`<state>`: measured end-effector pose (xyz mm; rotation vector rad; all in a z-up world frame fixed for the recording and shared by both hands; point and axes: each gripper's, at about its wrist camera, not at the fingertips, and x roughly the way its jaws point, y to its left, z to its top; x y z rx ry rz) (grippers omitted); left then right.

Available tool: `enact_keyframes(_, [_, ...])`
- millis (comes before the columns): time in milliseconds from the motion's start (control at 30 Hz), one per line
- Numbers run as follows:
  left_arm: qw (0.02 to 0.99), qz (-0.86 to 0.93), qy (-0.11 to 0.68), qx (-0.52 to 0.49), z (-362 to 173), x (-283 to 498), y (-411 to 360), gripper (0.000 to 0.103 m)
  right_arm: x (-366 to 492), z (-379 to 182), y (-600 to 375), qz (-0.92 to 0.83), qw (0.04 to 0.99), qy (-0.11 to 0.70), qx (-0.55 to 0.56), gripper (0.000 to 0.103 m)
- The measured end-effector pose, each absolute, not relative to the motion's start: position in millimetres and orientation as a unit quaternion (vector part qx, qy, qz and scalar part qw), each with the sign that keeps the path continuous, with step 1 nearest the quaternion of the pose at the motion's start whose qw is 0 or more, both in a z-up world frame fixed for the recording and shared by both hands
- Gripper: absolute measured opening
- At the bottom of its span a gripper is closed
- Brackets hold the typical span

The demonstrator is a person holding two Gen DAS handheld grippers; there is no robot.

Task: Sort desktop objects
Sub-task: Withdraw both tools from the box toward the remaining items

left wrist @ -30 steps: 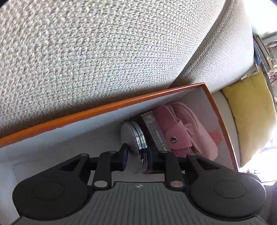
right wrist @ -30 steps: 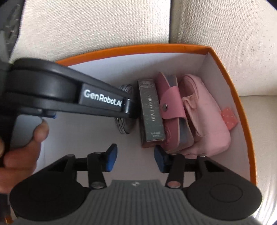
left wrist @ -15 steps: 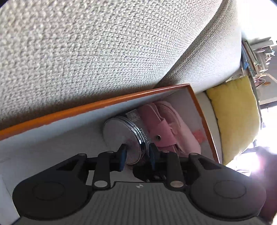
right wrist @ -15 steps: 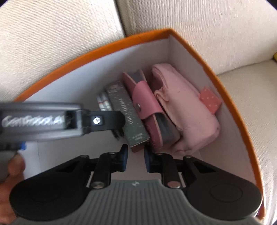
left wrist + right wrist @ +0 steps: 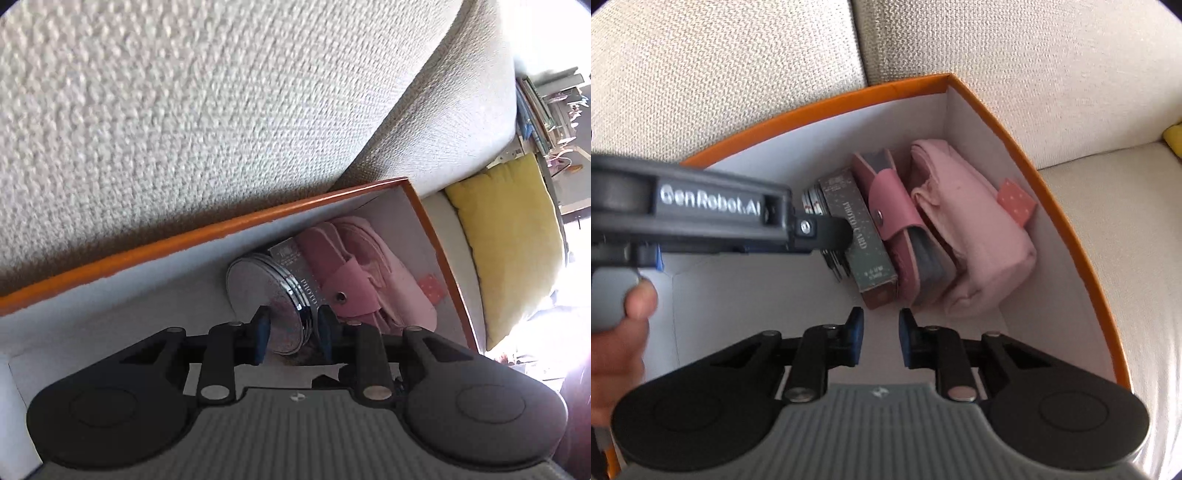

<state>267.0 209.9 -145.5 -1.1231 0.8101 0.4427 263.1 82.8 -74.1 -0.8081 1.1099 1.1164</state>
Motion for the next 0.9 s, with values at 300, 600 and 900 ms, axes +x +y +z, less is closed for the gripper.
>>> enact_keyframes(300, [0.758, 0.199, 0.38, -0.491, -135.3, 247.7, 207.1, 0.03, 237.9, -51.5, 60.9, 0.483, 0.658, 0.467, -0.339, 0.023])
enact_keyframes(600, [0.836, 0.108, 0.363, -0.397, -60.8, 216.7, 161.9, 0.031, 243.0, 25.3, -45.0, 0.496, 0.737, 0.393, -0.238, 0.023])
enact_keyframes(900, [0.893, -0.041, 0.369, -0.254, 13.2, 218.6, 49.5, 0.033, 218.6, 74.2, -156.2, 0.413, 0.826, 0.356, -0.143, 0.025])
